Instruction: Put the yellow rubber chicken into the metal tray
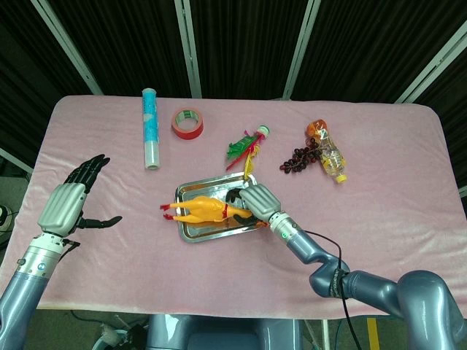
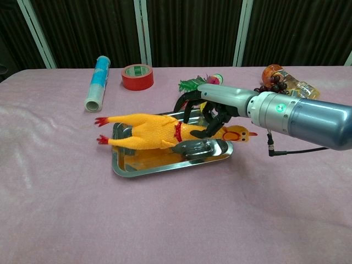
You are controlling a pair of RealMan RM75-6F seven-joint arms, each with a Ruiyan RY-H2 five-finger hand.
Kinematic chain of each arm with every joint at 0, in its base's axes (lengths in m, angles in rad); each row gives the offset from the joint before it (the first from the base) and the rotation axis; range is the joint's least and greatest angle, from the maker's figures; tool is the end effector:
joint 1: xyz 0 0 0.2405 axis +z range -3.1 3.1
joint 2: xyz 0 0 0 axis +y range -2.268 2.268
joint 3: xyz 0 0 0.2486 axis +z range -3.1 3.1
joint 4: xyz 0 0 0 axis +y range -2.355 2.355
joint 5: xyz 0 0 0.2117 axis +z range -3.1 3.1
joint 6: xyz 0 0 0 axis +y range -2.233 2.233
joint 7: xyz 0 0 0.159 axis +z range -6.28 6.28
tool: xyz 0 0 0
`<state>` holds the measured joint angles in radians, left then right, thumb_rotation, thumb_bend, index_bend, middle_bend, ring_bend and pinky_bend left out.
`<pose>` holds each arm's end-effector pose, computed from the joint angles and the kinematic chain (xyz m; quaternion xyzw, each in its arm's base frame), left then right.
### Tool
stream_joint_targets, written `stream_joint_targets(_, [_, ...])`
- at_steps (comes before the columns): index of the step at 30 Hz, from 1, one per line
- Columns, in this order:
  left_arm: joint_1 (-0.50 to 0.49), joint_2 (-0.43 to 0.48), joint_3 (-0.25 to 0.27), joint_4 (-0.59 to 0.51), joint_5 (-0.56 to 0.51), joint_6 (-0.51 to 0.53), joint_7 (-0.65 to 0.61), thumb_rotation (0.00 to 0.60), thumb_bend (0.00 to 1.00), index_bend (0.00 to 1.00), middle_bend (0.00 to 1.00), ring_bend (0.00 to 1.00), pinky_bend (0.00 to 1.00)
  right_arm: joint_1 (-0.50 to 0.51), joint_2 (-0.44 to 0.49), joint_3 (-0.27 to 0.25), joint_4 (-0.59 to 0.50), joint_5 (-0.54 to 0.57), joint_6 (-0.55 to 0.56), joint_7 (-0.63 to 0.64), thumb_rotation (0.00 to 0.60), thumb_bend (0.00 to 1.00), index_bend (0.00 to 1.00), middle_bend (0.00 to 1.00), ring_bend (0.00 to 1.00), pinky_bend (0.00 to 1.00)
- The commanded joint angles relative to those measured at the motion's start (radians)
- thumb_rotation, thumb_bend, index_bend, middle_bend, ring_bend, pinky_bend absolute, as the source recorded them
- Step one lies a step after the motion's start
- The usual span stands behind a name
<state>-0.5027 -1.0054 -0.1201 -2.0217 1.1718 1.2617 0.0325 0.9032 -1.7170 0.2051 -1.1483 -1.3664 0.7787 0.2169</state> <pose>-0.1707 0.2875 0.1377 -0.6031 -0.4696 -0.4658 0.4458 -0.0932 -0.3856 -0.0741 0.7482 -0.4334 0.4253 0.2676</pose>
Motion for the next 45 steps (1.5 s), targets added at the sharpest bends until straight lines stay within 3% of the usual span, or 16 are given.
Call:
stream_joint_targets(1, [0.002, 0.0, -0.006, -0.001, 0.001, -0.003, 0.003, 0.532, 0.0, 0.0, 0.0, 0.0, 0.09, -0.005, 0.014, 0.004, -0.018, 0.013, 0.003, -0.01, 0.6, 0.2, 0.09, 0.23, 0.14, 0.23])
stream_joint_targets(12, [0.015, 0.006, -0.026, -0.009, 0.003, -0.007, 0.017, 0.534, 0.0, 0.0, 0.0, 0.0, 0.09, -0.04, 0.078, 0.009, -0.08, 0.026, 0.052, -0.02, 0.6, 0.17, 0.08, 0.21, 0.13, 0.22])
stream_joint_targets(15, [0.026, 0.01, -0.03, -0.001, -0.003, 0.006, 0.028, 0.585, 0.0, 0.0, 0.0, 0.0, 0.09, -0.07, 0.126, 0.012, -0.115, 0.015, 0.104, -0.017, 0.6, 0.19, 0.22, 0.24, 0.21, 0.3])
stream_joint_targets(18, [0.041, 0.014, -0.031, 0.012, -0.014, 0.022, 0.038, 0.6, 0.0, 0.0, 0.0, 0.0, 0.09, -0.118, 0.192, 0.015, -0.159, 0.004, 0.178, 0.0, 0.6, 0.32, 0.36, 0.33, 0.31, 0.41])
stream_joint_targets(20, [0.054, 0.015, -0.03, 0.025, -0.021, 0.036, 0.047, 0.6, 0.0, 0.0, 0.0, 0.0, 0.09, -0.16, 0.232, 0.022, -0.181, 0.002, 0.244, 0.008, 0.6, 0.42, 0.42, 0.39, 0.36, 0.45])
stream_joint_targets(23, [0.076, 0.014, -0.025, 0.046, -0.025, 0.059, 0.059, 0.6, 0.0, 0.01, 0.0, 0.0, 0.09, -0.221, 0.286, 0.026, -0.208, -0.001, 0.337, 0.012, 0.6, 0.47, 0.45, 0.41, 0.37, 0.45])
stream_joint_targets(27, [0.109, 0.008, -0.015, 0.07, -0.016, 0.098, 0.074, 0.6, 0.0, 0.02, 0.0, 0.0, 0.08, -0.298, 0.351, 0.019, -0.232, -0.003, 0.441, -0.033, 0.6, 0.47, 0.45, 0.41, 0.36, 0.44])
stream_joint_targets(30, [0.132, 0.007, 0.001, 0.092, 0.012, 0.113, 0.071, 0.6, 0.0, 0.02, 0.0, 0.0, 0.05, -0.355, 0.4, -0.001, -0.242, -0.003, 0.496, -0.087, 0.6, 0.47, 0.44, 0.39, 0.29, 0.37])
stream_joint_targets(37, [0.195, -0.014, 0.047, 0.153, 0.086, 0.176, 0.11, 0.6, 0.0, 0.02, 0.0, 0.0, 0.02, -0.491, 0.49, -0.058, -0.271, -0.003, 0.602, -0.129, 0.6, 0.47, 0.23, 0.27, 0.15, 0.23])
stream_joint_targets(45, [0.283, -0.04, 0.1, 0.175, 0.182, 0.262, 0.097, 0.6, 0.0, 0.02, 0.0, 0.0, 0.02, -0.634, 0.534, -0.13, -0.325, -0.04, 0.725, -0.148, 0.6, 0.47, 0.18, 0.25, 0.12, 0.2])
